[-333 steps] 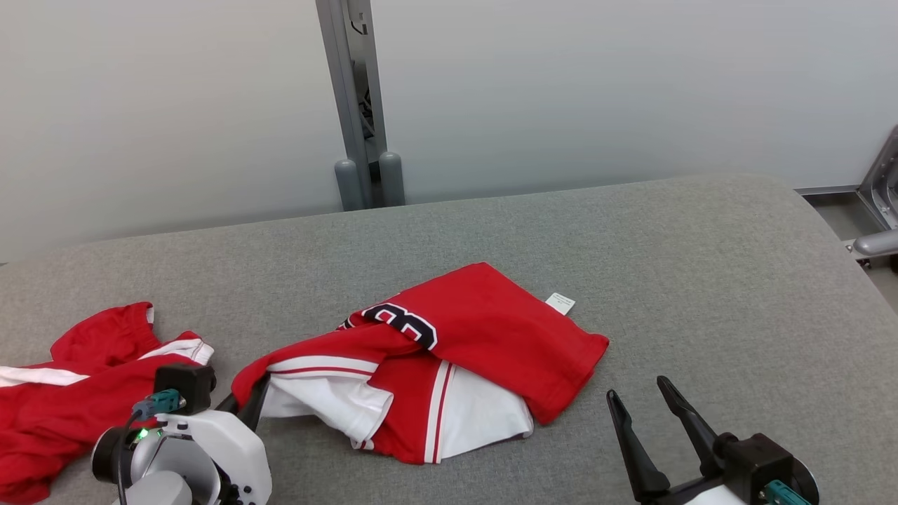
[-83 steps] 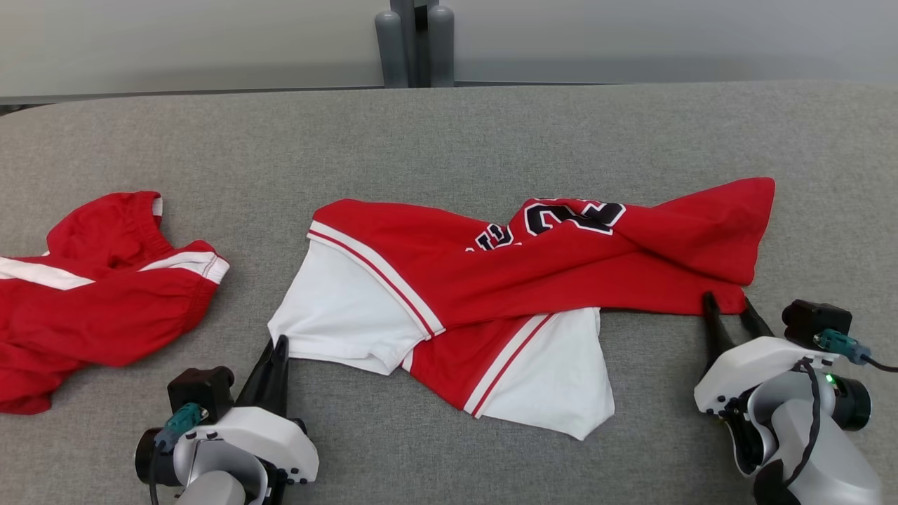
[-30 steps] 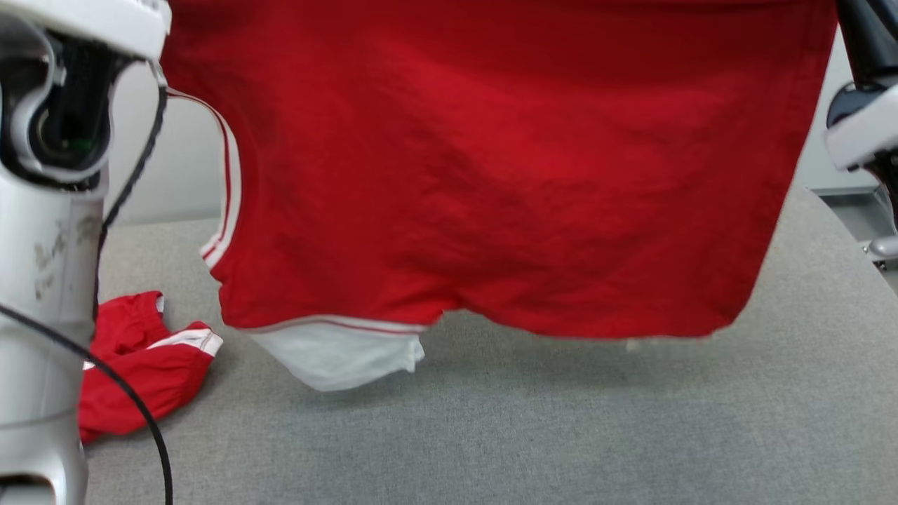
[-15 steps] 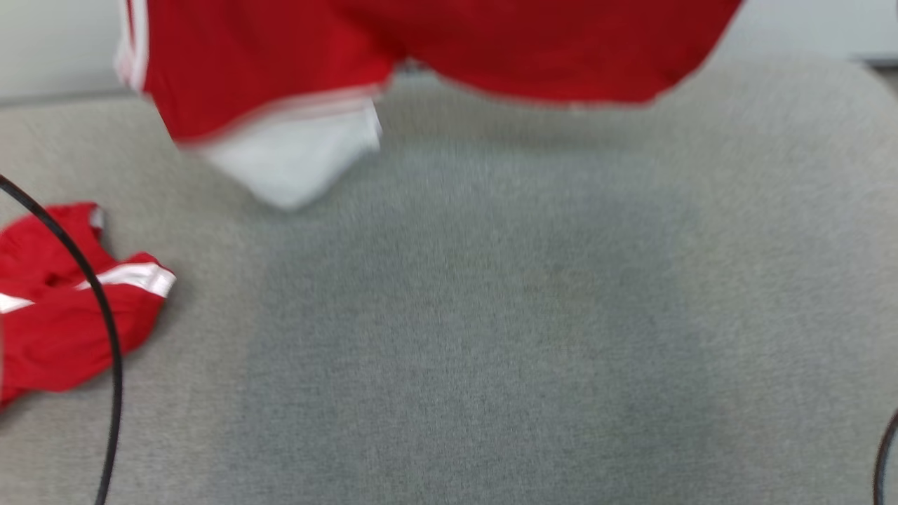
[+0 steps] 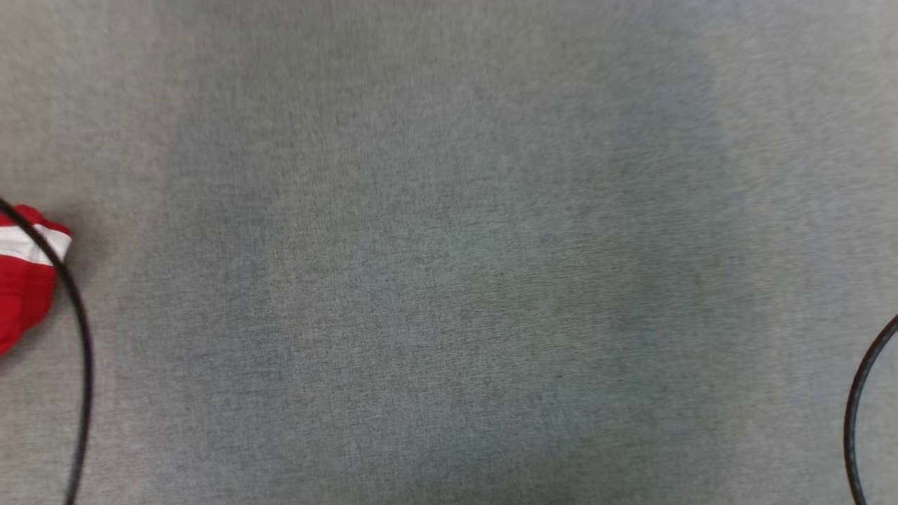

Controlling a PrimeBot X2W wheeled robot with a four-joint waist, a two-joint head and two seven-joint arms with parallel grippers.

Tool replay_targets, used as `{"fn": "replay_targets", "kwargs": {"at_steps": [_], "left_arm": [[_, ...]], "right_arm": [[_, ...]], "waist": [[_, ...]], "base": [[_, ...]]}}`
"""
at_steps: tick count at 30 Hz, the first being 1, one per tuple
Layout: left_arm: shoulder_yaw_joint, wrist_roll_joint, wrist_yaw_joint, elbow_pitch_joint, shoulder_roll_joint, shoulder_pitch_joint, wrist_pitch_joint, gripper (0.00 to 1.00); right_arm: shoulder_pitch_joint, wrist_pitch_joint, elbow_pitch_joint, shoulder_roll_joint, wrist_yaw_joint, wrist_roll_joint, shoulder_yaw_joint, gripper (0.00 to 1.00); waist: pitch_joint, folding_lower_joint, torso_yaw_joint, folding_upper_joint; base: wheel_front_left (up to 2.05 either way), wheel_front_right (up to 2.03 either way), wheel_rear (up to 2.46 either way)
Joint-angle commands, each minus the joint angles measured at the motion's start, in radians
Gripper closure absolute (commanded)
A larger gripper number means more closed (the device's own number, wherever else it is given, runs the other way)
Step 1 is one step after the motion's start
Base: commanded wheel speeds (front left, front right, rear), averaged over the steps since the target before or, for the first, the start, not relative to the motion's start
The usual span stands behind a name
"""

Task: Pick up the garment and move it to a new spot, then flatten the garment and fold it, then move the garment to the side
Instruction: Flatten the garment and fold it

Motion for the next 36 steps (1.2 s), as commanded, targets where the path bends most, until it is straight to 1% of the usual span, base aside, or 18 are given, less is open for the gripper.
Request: {"fn": "replay_targets", "kwargs": {"at_steps": [1,4,8,12,14,15,19,22,24,27,30,36], "left_arm": [[-0.03,-0.032,0.0,-0.027,0.005,0.072,0.0,1.0],[-0.048,-0.08,0.0,-0.066,0.017,0.121,0.0,1.0],[-0.126,-0.167,0.0,-0.134,0.058,0.274,0.0,1.0],[-0.149,-0.257,0.0,-0.217,0.106,0.441,0.0,1.0],[-0.162,-0.29,0.0,-0.265,0.132,0.551,0.0,1.0],[-0.151,-0.331,0.0,-0.312,0.152,0.678,0.0,1.0],[-0.11,-0.378,0.0,-0.408,0.174,0.954,0.0,1.0],[-0.071,-0.38,0.011,-0.468,0.179,1.156,-0.001,1.0],[-0.051,-0.385,0.021,-0.502,0.171,1.274,-0.001,1.0],[-0.051,-0.37,0.044,-0.547,0.163,1.426,-0.001,1.0],[-0.04,-0.37,0.065,-0.572,0.142,1.54,-0.001,1.0],[-0.029,-0.311,0.083,-0.597,0.116,1.688,-0.001,1.0]], "right_arm": [[0.021,-0.007,-0.006,-0.003,-0.001,-0.005,-0.013,1.0],[0.056,-0.007,-0.015,-0.008,-0.001,-0.011,-0.018,1.0],[0.136,-0.007,-0.015,-0.034,-0.001,-0.006,-0.013,1.0],[0.243,-0.007,-0.032,-0.05,-0.001,0.022,0.005,1.0],[0.311,-0.007,-0.054,-0.067,-0.001,0.045,0.018,1.0],[0.399,-0.007,-0.078,-0.077,-0.001,0.082,0.033,1.0],[0.578,-0.007,-0.135,-0.122,-0.001,0.165,0.048,1.0],[0.721,-0.007,-0.176,-0.146,-0.001,0.224,0.062,1.0],[0.804,-0.007,-0.203,-0.165,-0.001,0.261,0.059,1.0],[0.934,-0.007,-0.232,-0.181,-0.001,0.32,0.053,1.0],[1.042,-0.007,-0.257,-0.187,-0.001,0.373,0.047,1.0],[1.217,-0.008,-0.31,-0.204,-0.002,0.425,0.024,1.0]], "waist": [[0.053,0.0,0.029,-0.0001],[0.063,0.0,0.045,-0.0001],[0.064,0.0,0.073,-0.0001],[0.043,0.0,0.09,-0.0001],[0.015,0.0,0.096,-0.0001],[-0.02,0.0,0.098,-0.0001],[-0.097,0.0,0.098,-0.0001],[-0.15,0.0,0.096,-0.0001],[-0.182,0.0,0.095,-0.0001],[-0.23,0.0,0.099,-0.0001],[-0.277,0.0,0.104,-0.0001],[-0.352,0.0,0.107,-0.0001]], "base": [[0.0,0.0,0.0],[0.0,0.0,0.0],[0.0,0.0,0.0],[0.0,0.0,0.0],[0.0,0.0,0.0],[0.0,0.0,0.0],[0.0,0.0,0.0],[0.0,0.0,0.0],[0.0,0.0,0.0],[0.0,0.0,0.0],[0.0,0.0,0.0],[0.0,0.0,0.0]]}}
